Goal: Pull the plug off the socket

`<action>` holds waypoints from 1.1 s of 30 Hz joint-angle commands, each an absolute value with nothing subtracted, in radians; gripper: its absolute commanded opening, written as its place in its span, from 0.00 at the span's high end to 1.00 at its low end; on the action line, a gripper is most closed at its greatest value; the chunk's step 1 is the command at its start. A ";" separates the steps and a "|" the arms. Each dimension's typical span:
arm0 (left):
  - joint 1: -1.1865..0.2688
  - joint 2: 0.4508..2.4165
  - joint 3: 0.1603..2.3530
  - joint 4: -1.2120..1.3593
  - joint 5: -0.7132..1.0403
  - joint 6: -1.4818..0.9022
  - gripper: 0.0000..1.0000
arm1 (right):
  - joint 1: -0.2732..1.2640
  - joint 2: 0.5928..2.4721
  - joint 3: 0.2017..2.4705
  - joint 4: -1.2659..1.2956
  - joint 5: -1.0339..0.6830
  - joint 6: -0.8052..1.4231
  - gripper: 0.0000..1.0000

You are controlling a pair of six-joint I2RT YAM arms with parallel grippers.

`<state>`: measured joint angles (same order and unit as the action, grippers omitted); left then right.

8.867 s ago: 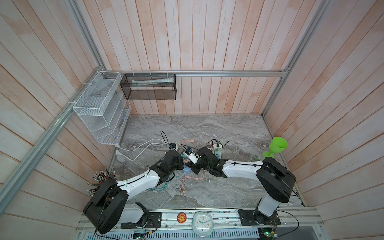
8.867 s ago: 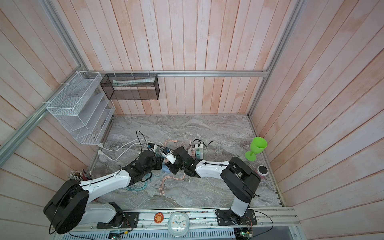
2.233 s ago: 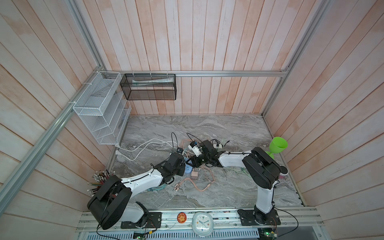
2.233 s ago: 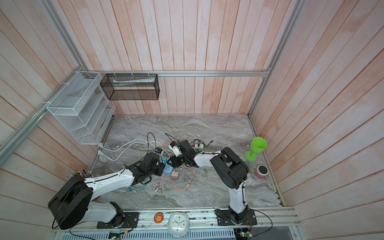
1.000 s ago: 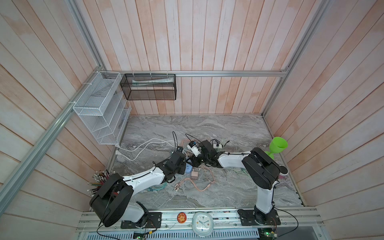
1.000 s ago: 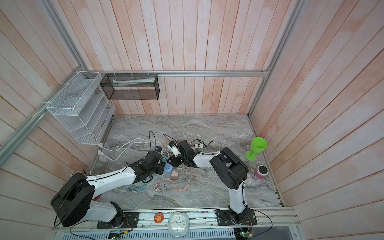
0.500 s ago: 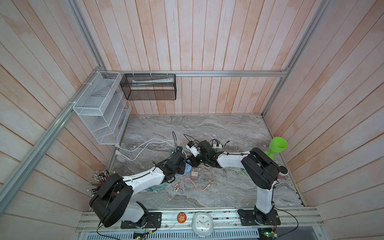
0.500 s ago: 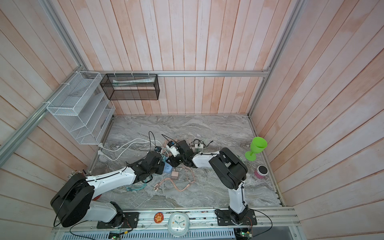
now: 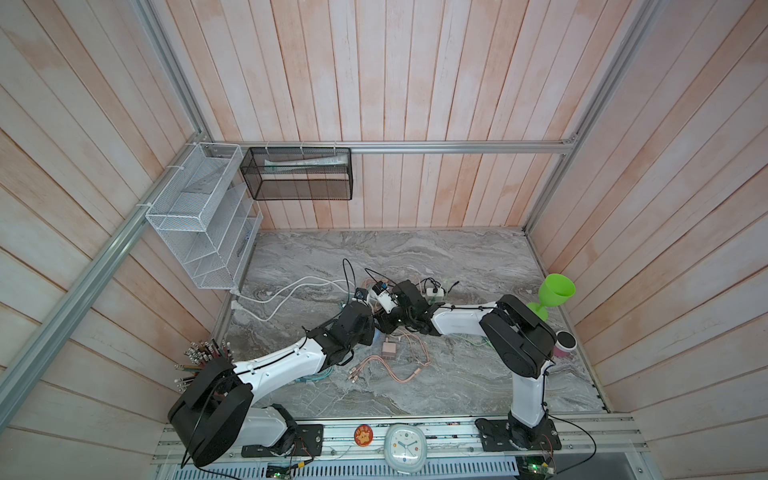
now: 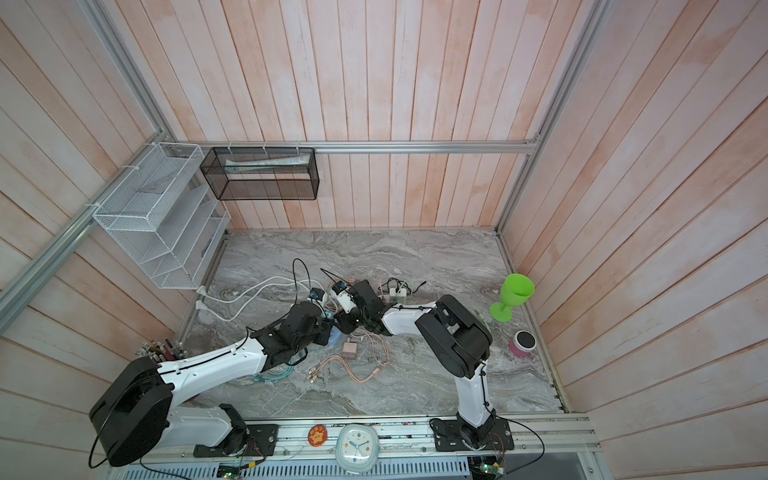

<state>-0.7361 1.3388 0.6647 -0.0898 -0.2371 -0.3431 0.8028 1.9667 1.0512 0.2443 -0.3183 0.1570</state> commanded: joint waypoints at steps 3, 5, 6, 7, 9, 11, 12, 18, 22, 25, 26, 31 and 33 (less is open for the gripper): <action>-0.733 1.291 0.673 0.011 -0.258 -0.325 0.87 | 0.827 2.035 0.941 -0.027 -0.308 0.140 0.57; -0.730 1.267 0.654 0.010 -0.261 -0.329 0.87 | 0.826 2.029 0.940 -0.015 -0.311 0.134 0.56; -0.727 1.259 0.648 0.006 -0.263 -0.331 0.87 | 0.825 2.029 0.940 -0.010 -0.313 0.130 0.56; -0.722 1.251 0.643 0.000 -0.261 -0.336 0.87 | 0.825 2.028 0.940 -0.004 -0.316 0.126 0.56; -0.704 1.237 0.630 -0.012 -0.252 -0.348 0.87 | 0.824 2.027 0.939 0.004 -0.320 0.120 0.56; -0.680 1.211 0.606 -0.014 -0.238 -0.372 0.87 | 0.825 2.023 0.933 0.019 -0.318 0.112 0.56; -0.665 1.196 0.593 -0.010 -0.230 -0.383 0.87 | 0.824 2.021 0.930 0.024 -0.315 0.111 0.56; -0.592 1.093 0.526 -0.014 -0.204 -0.417 0.87 | 0.822 2.015 0.929 0.043 -0.302 0.106 0.55; -0.566 1.057 0.503 -0.048 -0.189 -0.420 0.87 | 0.812 2.018 0.944 0.046 -0.300 0.115 0.55; -0.562 1.035 0.491 -0.072 -0.194 -0.426 0.87 | 0.801 2.022 0.954 0.051 -0.305 0.121 0.55; -0.557 1.032 0.491 -0.088 -0.198 -0.431 0.87 | 0.798 2.023 0.955 0.052 -0.306 0.121 0.55; -0.484 1.046 0.486 -0.132 -0.157 -0.468 0.86 | 0.794 2.020 0.959 0.054 -0.309 0.128 0.55; -0.454 1.048 0.477 -0.125 -0.111 -0.474 0.86 | 0.794 2.016 0.955 0.055 -0.298 0.132 0.55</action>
<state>-0.4866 1.0458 0.4984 -0.1062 -0.1669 -0.4458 0.8024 1.9457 1.0042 0.2909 -0.3626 0.1501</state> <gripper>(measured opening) 0.440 0.452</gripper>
